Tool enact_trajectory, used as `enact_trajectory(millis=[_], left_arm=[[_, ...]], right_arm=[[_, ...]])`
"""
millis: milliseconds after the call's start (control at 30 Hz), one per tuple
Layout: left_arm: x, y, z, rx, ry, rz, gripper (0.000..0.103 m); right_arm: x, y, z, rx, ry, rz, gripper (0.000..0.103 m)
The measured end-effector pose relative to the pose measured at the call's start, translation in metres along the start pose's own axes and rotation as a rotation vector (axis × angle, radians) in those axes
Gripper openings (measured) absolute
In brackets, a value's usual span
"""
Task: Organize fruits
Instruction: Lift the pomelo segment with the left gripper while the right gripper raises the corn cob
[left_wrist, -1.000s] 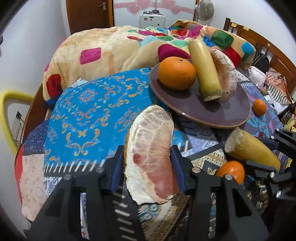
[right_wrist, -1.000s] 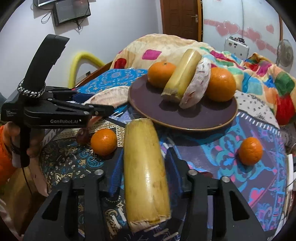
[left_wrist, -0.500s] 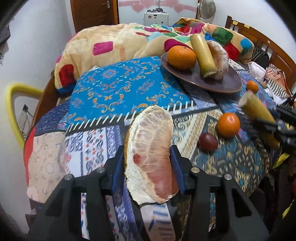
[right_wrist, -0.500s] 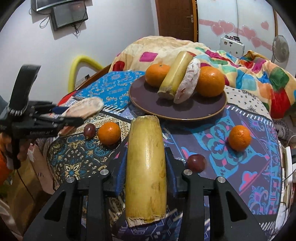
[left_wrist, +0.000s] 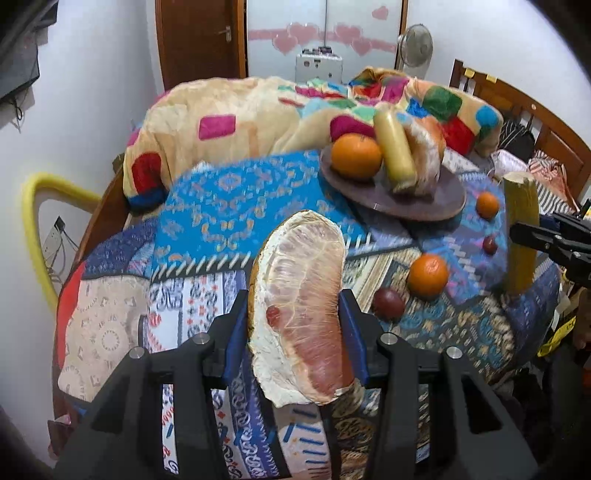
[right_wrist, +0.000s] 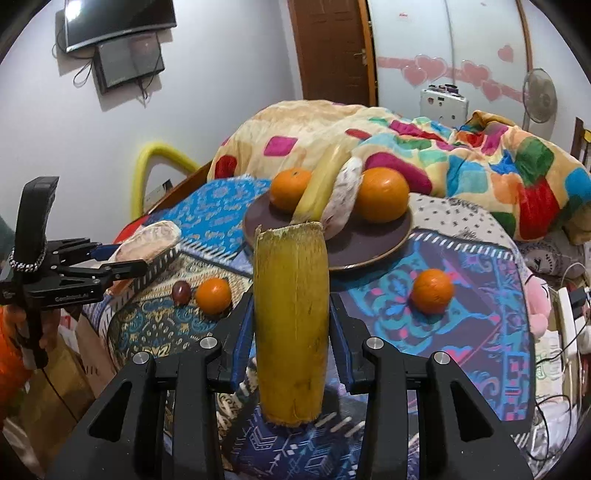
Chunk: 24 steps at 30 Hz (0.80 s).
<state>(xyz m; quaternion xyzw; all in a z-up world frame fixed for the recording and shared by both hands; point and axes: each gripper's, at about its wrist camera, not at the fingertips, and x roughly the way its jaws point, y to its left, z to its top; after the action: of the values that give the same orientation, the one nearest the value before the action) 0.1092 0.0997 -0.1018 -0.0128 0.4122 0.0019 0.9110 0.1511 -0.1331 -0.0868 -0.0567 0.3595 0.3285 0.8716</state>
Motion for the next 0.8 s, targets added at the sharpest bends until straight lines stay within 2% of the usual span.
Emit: enact_trajectory(millis=[400,800], left_arm=[[0.001,-0.028,0.053,-0.003,-0.104,-0.092,0.047],[0.038,-0.052,0.097,0.015,-0.128,-0.122,0.047]], right_arm=[[-0.013,-0.016,0.027,0.002,-0.075,-0.037,0.035],[0.013,-0.032,0.053,0.001,-0.08,-0.06,0.035]])
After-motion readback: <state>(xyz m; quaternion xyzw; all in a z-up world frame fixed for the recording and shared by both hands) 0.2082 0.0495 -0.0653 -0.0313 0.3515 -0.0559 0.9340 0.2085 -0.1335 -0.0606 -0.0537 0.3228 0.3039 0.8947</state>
